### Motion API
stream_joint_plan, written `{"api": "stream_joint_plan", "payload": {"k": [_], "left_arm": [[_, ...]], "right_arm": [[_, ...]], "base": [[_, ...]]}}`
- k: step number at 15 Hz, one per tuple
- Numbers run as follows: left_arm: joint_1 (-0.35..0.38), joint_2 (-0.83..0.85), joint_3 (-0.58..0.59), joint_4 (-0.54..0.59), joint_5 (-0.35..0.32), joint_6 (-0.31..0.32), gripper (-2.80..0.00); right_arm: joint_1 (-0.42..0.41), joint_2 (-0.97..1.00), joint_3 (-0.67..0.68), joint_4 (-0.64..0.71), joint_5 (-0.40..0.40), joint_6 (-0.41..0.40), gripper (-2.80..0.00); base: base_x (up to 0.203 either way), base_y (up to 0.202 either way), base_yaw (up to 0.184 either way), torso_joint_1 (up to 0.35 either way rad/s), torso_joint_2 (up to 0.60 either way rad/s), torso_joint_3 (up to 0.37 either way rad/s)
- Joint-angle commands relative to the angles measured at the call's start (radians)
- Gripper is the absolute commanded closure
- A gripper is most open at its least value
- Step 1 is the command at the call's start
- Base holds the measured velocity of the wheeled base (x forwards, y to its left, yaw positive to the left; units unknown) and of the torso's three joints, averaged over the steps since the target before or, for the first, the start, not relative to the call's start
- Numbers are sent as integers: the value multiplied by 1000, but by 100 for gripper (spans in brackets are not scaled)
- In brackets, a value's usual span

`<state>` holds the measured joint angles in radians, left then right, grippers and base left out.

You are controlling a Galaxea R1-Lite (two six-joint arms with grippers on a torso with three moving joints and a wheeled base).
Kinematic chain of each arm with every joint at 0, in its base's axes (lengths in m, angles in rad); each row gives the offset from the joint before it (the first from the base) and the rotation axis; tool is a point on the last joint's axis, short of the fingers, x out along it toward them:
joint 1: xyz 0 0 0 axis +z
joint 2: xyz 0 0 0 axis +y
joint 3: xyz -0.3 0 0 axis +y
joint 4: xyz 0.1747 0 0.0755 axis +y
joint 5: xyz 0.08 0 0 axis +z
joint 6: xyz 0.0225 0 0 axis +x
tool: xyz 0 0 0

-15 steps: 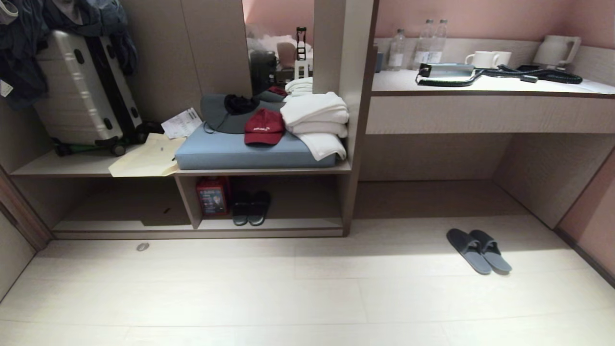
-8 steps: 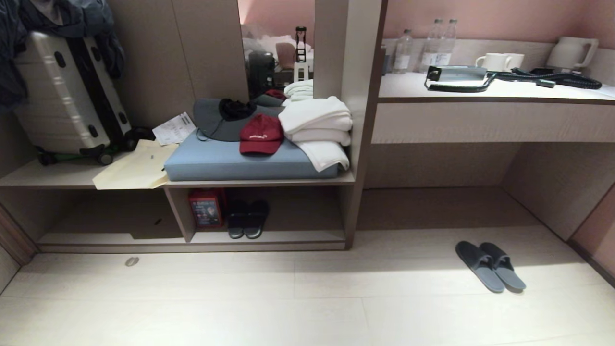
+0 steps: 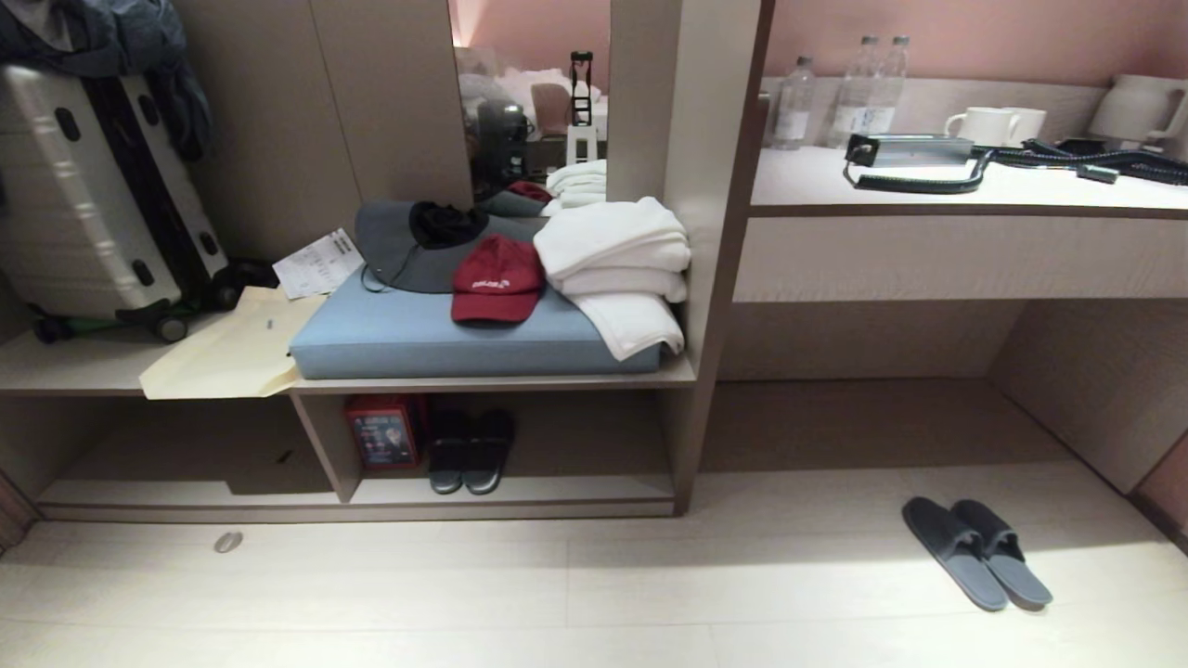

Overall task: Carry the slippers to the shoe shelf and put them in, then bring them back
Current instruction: Pick up the slippers on the floor

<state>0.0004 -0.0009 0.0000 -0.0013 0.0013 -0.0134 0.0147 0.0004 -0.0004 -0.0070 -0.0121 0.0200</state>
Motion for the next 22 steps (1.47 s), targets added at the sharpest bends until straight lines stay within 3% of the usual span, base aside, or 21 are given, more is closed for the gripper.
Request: {"api": "stream_joint_plan", "payload": {"k": [1, 6, 17, 22], "left_arm": [[0, 1, 0, 0, 0, 0, 0], [1, 1, 0, 0, 0, 0, 0], [0, 1, 0, 0, 0, 0, 0], [1, 1, 0, 0, 0, 0, 0]], "right_arm": [[0, 1, 0, -1, 0, 0, 0], [1, 1, 0, -1, 0, 0, 0], [1, 1, 0, -1, 0, 1, 0], [1, 1, 0, -1, 0, 0, 0]], "base": [[204, 0, 0, 7, 2, 7], [179, 0, 1, 3, 3, 1], [0, 0, 0, 0, 0, 0], [1, -154, 9, 3, 0, 2]]}}
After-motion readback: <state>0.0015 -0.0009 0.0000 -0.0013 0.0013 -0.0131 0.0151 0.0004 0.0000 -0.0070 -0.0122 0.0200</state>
